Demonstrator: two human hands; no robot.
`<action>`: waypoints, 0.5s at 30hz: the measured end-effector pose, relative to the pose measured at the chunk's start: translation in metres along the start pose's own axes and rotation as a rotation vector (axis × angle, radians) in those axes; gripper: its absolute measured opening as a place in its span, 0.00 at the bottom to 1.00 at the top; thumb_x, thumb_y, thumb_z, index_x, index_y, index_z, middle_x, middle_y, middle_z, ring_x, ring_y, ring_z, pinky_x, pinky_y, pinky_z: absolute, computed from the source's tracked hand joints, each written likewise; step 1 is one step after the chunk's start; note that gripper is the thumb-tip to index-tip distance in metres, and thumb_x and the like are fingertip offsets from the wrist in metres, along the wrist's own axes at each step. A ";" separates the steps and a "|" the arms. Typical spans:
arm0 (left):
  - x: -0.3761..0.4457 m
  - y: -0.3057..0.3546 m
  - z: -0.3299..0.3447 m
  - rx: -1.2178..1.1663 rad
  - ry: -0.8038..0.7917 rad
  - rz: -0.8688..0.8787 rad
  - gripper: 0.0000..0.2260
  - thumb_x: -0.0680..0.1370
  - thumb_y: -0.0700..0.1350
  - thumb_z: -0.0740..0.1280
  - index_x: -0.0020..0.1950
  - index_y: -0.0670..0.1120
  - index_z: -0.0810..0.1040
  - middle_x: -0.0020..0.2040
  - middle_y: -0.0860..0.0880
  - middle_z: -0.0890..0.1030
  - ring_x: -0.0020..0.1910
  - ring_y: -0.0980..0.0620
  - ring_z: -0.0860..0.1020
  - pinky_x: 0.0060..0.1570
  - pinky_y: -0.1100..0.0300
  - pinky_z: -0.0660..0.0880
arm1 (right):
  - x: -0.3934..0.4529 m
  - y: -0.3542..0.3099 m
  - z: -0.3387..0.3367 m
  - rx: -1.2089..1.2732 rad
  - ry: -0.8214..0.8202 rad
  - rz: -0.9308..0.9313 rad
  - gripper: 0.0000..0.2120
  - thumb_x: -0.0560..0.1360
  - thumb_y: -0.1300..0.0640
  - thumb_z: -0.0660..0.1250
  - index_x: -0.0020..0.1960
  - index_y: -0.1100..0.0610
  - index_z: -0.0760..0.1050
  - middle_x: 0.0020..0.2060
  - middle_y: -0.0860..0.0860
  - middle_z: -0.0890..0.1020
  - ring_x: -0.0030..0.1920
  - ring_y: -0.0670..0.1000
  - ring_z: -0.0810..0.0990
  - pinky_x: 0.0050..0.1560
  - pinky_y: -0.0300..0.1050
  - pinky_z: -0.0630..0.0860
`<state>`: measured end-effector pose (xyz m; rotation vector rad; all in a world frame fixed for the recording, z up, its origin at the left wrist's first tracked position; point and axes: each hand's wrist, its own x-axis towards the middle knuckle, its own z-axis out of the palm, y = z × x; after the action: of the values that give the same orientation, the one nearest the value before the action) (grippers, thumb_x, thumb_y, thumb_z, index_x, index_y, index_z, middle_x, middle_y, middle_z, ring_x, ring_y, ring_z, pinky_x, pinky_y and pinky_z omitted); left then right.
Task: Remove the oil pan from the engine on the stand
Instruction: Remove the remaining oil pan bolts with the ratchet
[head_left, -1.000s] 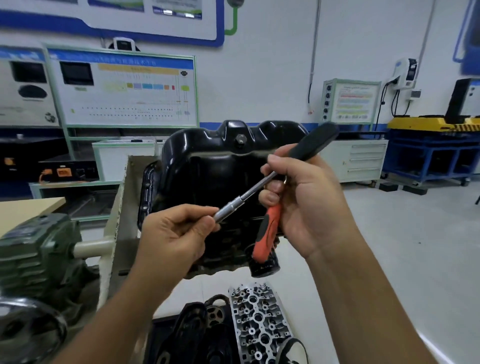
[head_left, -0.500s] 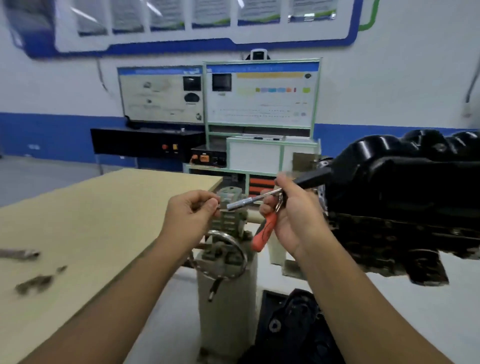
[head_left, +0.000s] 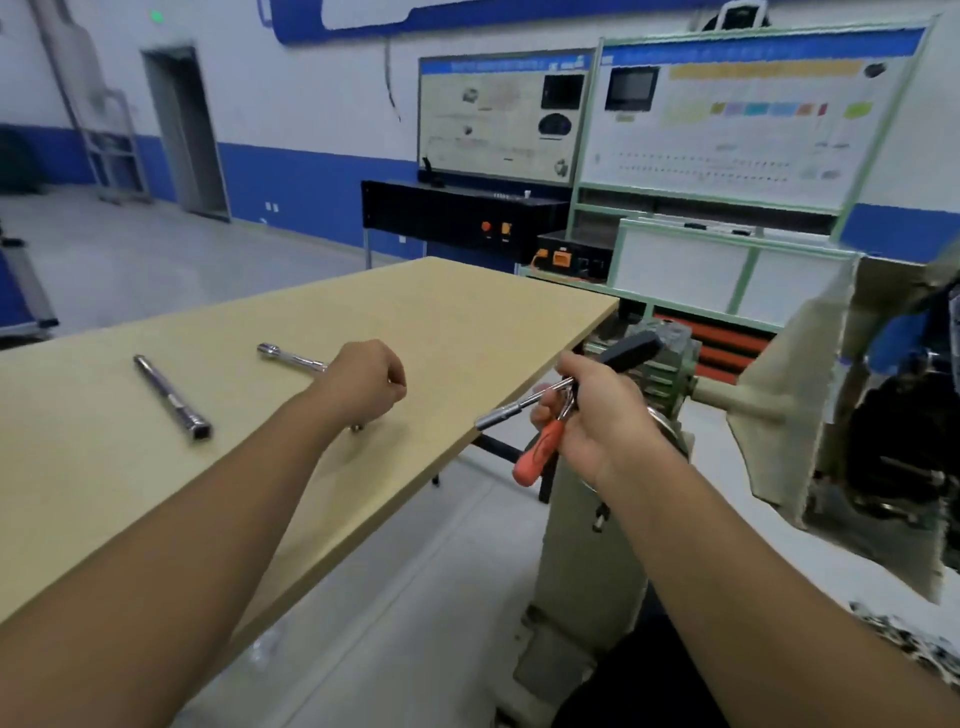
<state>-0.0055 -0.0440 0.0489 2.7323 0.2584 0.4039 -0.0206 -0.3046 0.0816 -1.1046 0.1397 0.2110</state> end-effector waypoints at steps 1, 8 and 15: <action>0.001 -0.003 0.006 0.031 -0.022 0.024 0.05 0.78 0.41 0.71 0.46 0.46 0.87 0.41 0.51 0.83 0.43 0.51 0.78 0.45 0.62 0.73 | 0.003 0.006 0.005 -0.002 0.001 0.019 0.12 0.82 0.60 0.68 0.63 0.63 0.72 0.43 0.58 0.75 0.29 0.48 0.74 0.30 0.44 0.75; 0.011 -0.018 0.022 -0.022 0.002 0.033 0.06 0.79 0.43 0.71 0.45 0.46 0.86 0.40 0.51 0.84 0.44 0.50 0.81 0.45 0.60 0.73 | 0.025 0.021 0.028 0.005 -0.031 0.107 0.08 0.83 0.59 0.66 0.59 0.63 0.72 0.44 0.59 0.74 0.32 0.50 0.73 0.32 0.44 0.73; -0.010 0.007 0.014 -0.159 0.283 0.223 0.11 0.83 0.47 0.64 0.53 0.43 0.84 0.47 0.45 0.83 0.49 0.44 0.79 0.52 0.48 0.75 | 0.017 0.015 0.005 0.011 -0.037 0.034 0.11 0.83 0.61 0.66 0.63 0.62 0.71 0.44 0.59 0.75 0.30 0.49 0.73 0.30 0.44 0.74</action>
<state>-0.0100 -0.0569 0.0366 2.5493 -0.0085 0.8377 -0.0075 -0.2916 0.0667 -1.0872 0.1266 0.2607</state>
